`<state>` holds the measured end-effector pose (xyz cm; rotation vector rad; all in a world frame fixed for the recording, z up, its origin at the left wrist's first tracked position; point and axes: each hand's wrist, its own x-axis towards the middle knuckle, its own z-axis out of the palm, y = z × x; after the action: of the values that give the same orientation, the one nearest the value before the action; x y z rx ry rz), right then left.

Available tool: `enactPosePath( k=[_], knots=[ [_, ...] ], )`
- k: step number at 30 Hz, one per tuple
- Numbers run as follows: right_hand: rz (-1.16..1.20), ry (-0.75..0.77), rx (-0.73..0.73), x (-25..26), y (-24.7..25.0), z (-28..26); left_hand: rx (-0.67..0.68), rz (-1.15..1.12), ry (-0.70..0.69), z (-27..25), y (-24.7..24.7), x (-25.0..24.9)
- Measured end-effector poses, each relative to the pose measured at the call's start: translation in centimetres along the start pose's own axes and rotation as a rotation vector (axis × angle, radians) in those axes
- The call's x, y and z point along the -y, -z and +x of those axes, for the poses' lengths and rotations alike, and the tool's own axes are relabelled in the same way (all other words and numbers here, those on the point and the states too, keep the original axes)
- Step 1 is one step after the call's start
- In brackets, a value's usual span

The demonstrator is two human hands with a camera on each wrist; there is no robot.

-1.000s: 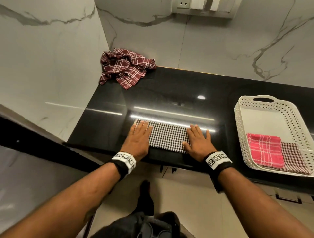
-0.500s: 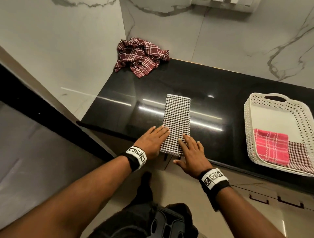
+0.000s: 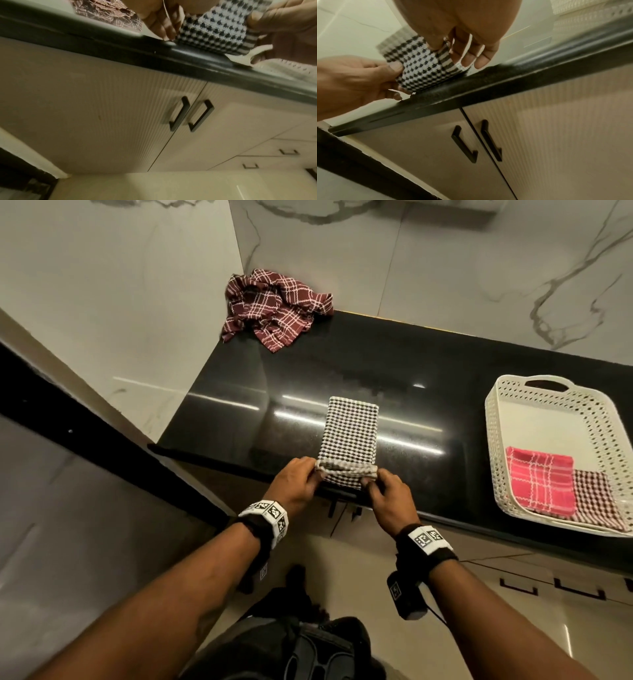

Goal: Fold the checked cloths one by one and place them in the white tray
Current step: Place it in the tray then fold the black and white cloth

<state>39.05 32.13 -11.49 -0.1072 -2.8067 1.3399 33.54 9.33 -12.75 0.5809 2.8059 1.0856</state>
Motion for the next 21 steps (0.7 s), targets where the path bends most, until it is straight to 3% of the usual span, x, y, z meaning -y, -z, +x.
enactPosePath(
  k=[5,11,15,18,21],
  knots=[
    [-0.003,-0.239,-0.018,1.2,-0.8,3.1,0.067,-0.002,0.239,3.4,1.2,-1.5],
    [-0.188,-0.352,-0.018,1.9,-1.5,5.2,0.148,0.104,0.336,6.2,1.6,-1.9],
    [-0.289,-0.398,-0.013,2.4,-1.8,6.4,0.166,0.129,0.364,7.2,1.9,-2.1],
    [-0.327,-0.423,-0.044,2.9,-2.1,6.8,0.106,0.090,0.392,7.5,2.3,-2.2],
    [-0.259,-0.483,-0.062,3.2,-2.0,6.2,0.014,0.109,0.247,6.4,2.3,-1.3]
  ],
)
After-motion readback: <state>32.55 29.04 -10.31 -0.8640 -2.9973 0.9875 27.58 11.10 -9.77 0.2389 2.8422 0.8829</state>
